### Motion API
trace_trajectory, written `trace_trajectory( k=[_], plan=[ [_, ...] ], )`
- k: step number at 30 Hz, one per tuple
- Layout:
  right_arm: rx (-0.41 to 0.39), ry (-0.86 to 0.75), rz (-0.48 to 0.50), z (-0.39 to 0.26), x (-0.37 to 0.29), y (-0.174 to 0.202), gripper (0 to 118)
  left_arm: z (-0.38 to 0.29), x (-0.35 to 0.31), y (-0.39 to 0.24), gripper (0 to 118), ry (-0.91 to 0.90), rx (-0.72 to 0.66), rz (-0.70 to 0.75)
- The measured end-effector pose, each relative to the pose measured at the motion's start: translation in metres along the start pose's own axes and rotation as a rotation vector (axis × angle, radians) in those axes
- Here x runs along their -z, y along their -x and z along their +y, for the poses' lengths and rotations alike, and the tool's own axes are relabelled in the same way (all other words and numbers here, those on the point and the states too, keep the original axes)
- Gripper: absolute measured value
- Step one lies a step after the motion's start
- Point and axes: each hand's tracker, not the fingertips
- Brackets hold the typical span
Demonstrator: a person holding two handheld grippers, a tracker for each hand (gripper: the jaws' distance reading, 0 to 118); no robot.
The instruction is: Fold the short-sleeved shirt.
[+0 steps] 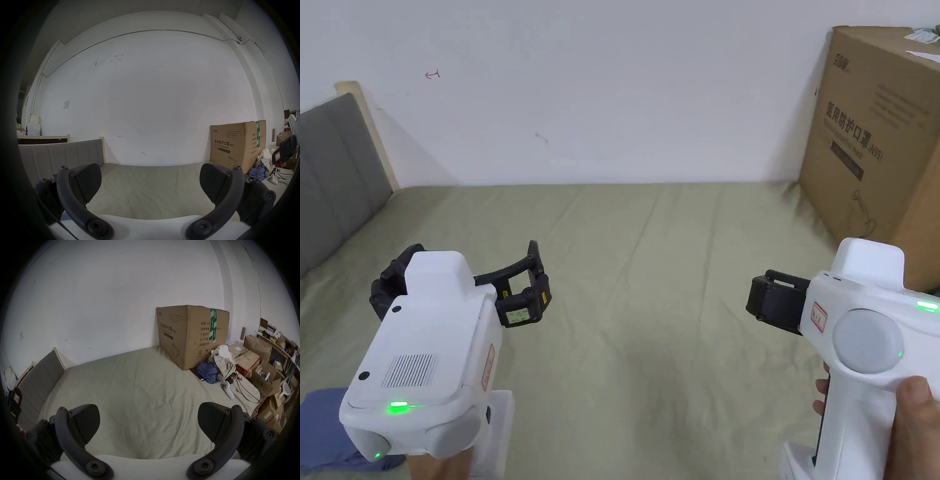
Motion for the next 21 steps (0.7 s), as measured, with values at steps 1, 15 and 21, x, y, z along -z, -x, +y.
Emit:
trace_trajectory(
  k=[1, 15, 21],
  plan=[
    [-0.008, -0.006, -0.001, 0.0, 0.0, 0.0, 118, 0.0, 0.0, 0.0, 118, -0.002, 0.0, 0.0],
    [-0.095, -0.27, 0.008, -0.007, -0.015, 0.0, 118, 0.0, 0.0, 0.0, 118, -0.01, 0.009, 0.0],
    [-0.118, -0.607, 0.071, -0.025, -0.03, -0.008, 118, 0.0, -0.001, 0.0, 118, -0.014, 0.01, 0.001]
  ],
)
